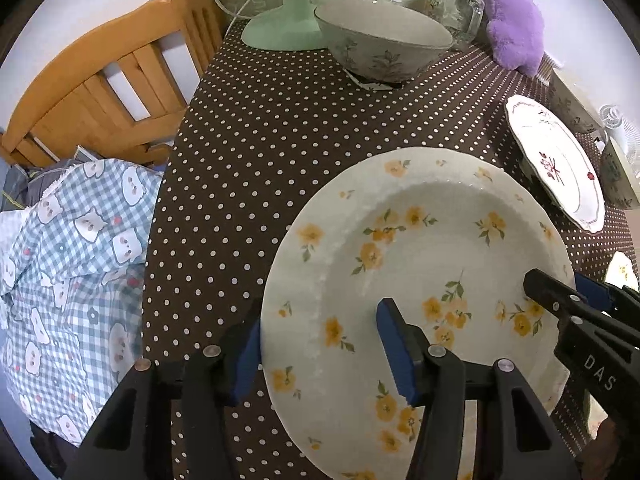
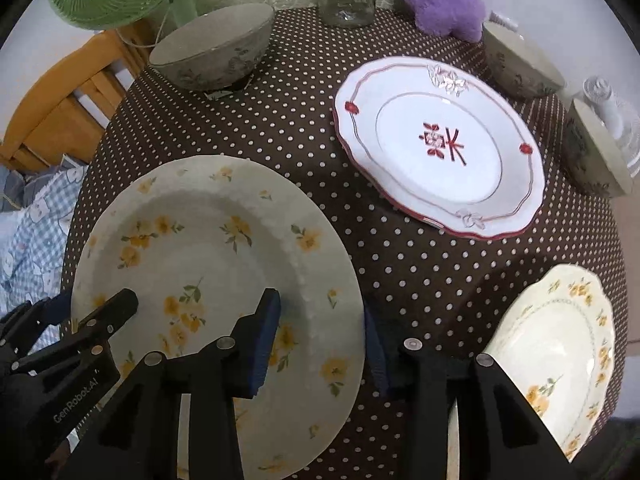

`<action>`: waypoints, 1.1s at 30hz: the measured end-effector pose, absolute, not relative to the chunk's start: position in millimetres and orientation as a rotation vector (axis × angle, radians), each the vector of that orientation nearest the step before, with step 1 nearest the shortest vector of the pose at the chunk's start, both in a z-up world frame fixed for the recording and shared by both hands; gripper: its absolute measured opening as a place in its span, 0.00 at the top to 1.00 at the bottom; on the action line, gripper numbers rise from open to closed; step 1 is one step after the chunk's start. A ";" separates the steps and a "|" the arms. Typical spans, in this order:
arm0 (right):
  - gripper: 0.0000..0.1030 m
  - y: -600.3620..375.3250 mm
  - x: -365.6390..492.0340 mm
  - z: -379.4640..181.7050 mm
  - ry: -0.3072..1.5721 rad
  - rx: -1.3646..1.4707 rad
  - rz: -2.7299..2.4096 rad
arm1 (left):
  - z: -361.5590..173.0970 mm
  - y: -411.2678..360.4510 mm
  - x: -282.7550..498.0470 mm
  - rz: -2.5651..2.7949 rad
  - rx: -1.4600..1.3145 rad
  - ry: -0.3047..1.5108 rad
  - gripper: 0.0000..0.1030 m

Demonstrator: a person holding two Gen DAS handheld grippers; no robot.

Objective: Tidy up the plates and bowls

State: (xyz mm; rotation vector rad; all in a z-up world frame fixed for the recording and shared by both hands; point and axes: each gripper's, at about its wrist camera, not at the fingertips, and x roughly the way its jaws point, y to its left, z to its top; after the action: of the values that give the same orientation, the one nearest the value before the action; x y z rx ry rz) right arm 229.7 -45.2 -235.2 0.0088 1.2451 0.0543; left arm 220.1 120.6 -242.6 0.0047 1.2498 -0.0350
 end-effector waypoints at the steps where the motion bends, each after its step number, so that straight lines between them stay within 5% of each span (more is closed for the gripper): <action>1: 0.58 -45.4 229.7 -233.1 1.241 0.003 0.054 | -240.5 118.4 219.4 -0.036 0.004 1.248 0.46; 33: 0.58 -171.5 167.9 -176.9 1.167 0.048 -0.009 | -189.3 -6.5 164.8 -0.112 0.017 1.204 0.47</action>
State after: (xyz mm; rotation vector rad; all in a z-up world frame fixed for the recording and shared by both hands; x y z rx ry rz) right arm 167.9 -171.5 -176.9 0.0478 1.1668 -0.0086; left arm 164.8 -6.5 -189.3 0.0171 1.2038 -0.1118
